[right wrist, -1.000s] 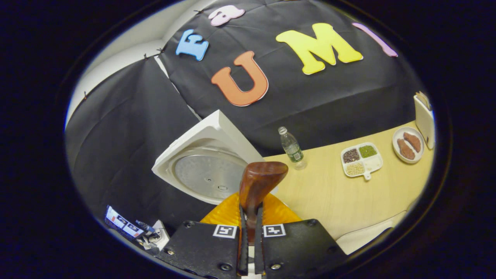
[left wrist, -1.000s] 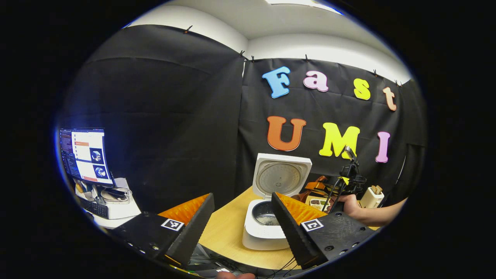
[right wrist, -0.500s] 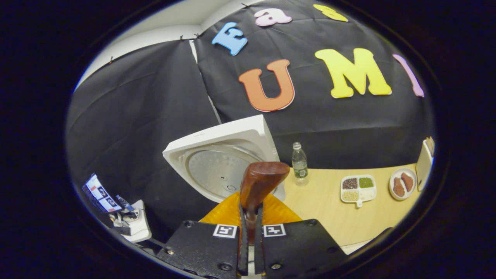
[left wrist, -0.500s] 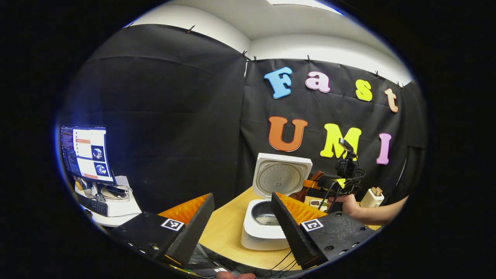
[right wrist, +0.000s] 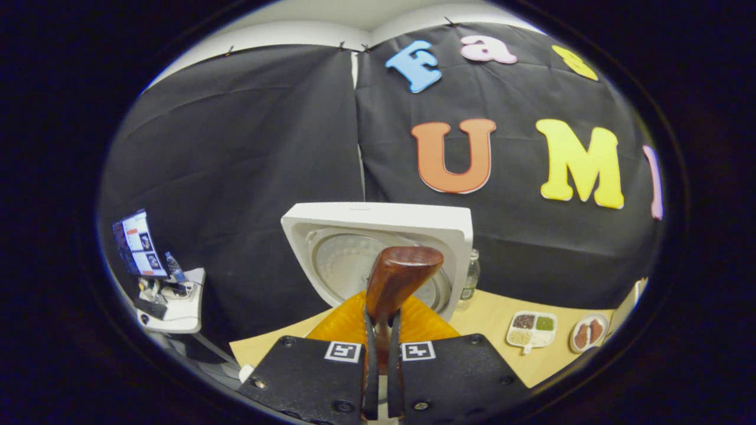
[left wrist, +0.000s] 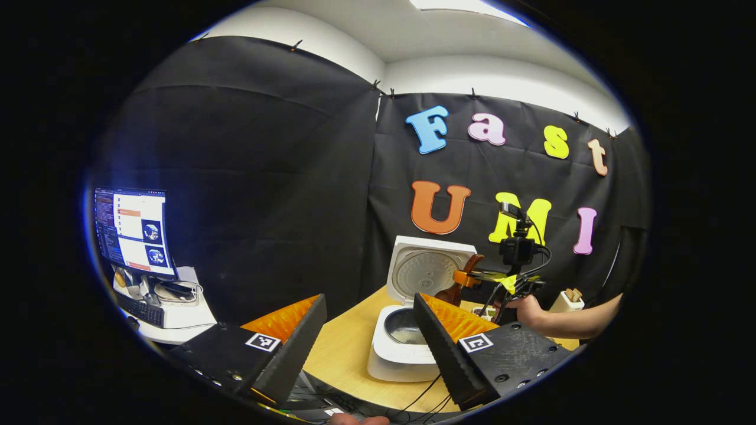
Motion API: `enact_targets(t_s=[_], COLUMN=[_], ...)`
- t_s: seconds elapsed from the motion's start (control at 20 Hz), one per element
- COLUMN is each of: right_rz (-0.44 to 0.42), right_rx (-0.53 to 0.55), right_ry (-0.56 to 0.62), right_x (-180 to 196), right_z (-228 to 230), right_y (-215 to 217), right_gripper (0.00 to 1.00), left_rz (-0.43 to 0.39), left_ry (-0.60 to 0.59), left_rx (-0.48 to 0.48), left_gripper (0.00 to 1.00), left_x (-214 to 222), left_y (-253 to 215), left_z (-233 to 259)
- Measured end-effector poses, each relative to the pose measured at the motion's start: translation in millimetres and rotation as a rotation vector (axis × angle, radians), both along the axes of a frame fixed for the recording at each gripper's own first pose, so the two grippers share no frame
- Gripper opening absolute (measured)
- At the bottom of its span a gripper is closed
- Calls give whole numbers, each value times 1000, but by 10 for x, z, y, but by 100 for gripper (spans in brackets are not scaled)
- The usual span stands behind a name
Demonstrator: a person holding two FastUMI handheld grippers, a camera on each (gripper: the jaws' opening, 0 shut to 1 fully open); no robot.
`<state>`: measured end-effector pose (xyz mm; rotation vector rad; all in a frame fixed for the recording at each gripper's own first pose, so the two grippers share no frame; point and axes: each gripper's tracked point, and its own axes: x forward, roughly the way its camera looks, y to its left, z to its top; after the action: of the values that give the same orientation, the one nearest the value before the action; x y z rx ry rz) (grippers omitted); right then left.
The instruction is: Close the left gripper, press the button to open the rice cooker; take a wooden spoon from the chopstick holder with the right hand, scoop a spoonful of rice and pour it into the rice cooker, then put the wooden spoon back into the chopstick holder.
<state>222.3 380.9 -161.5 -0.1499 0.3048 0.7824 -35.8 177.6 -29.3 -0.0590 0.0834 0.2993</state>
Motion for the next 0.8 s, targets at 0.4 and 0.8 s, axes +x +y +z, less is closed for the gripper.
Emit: enact_targets(t_s=[0.4, 0.8], right_rz=[147, 178], right_rx=[-137, -163], right_ry=[-241, -296], right_x=[-299, -373], right_z=[116, 236], right_y=[281, 298], right_gripper=[11, 11], left_rz=[-17, -35], left_ry=[-7, -8], left_rx=[-3, -8], left_gripper=[94, 94], left_x=[-13, -40], left_y=[-7, -49], left_z=[46, 49])
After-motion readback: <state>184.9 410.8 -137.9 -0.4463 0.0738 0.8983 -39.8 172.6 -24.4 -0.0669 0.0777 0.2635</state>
